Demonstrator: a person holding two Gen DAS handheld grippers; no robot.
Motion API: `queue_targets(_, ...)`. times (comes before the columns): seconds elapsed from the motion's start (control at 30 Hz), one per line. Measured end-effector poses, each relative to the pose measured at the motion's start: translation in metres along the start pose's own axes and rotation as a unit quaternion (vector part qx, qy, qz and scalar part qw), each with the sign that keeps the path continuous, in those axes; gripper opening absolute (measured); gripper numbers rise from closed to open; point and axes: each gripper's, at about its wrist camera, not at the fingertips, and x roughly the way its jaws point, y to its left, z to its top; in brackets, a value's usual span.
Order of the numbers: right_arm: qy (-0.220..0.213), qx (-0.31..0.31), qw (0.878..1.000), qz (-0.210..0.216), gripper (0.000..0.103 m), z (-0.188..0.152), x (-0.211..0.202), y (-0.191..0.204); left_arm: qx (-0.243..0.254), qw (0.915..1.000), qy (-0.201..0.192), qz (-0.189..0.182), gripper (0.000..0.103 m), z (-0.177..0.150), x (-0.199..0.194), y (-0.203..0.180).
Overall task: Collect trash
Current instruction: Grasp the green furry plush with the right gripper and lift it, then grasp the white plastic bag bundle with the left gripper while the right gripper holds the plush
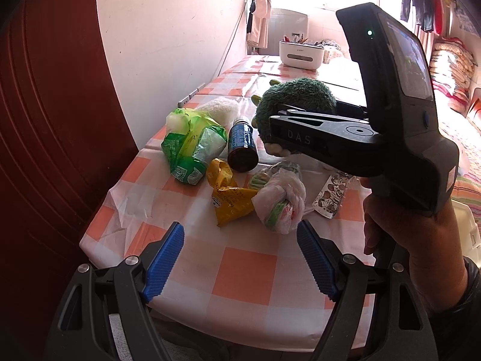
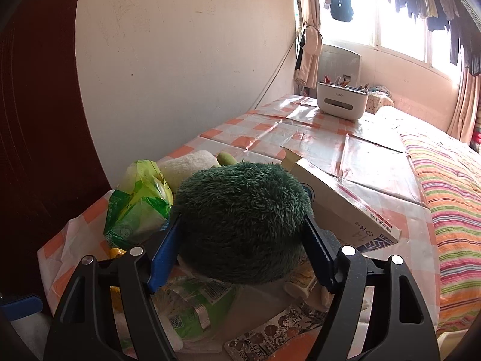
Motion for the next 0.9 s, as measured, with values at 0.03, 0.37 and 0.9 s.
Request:
queue_targets(0.03,-0.004,0.003,1.0,0.0,0.073,0.0,-0.006,-0.003,0.002,1.0,-0.001,-0.001,0.075,0.0,-0.001,-0.002)
queue_targets(0.37,-0.028,0.031,0.999,-0.016,0.073,-0.003,-0.049,-0.039,0.025,0.9995,-0.003,-0.019,0.075,0.0,-0.003,-0.028)
queue_targets(0.9,-0.042,0.068,0.996,-0.035,0.074,-0.015,-0.08,-0.079,0.042,0.9989,0.016,-0.01,0.075,0.028,0.046,-0.033)
